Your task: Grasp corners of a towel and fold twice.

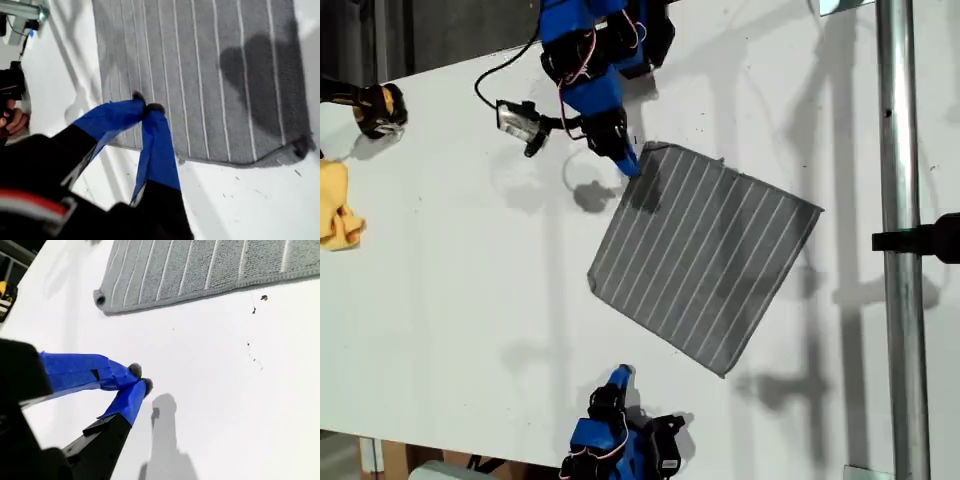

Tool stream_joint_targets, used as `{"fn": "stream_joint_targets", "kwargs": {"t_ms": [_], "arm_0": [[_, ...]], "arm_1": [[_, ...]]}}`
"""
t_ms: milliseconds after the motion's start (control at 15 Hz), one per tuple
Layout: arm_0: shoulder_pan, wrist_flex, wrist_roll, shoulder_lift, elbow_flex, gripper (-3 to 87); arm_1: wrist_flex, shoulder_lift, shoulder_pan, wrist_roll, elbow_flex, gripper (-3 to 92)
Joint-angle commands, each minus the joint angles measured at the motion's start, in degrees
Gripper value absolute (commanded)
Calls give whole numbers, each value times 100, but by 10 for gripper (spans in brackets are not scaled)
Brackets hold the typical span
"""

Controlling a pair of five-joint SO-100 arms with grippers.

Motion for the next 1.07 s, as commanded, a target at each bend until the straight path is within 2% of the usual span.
{"fn": "stream_joint_targets", "kwargs": {"t_ms": [0,267,333,667,1000], "arm_0": [[-44,9,-35,35,9,-15],[-53,9,-35,35,9,-15],[-53,9,-26,35,9,-15],[-53,9,-18,35,9,-15],[-26,0,-9,35,9,-15]], "arm_1": [[255,-1090,-396,-193,-1433,12],[1292,-3076,-1099,-272,-3665,9],[1292,-3340,-1283,-220,-3946,8],[343,-4201,-2092,352,-4219,-1],[-264,-5309,-2505,404,-5089,-1]]}}
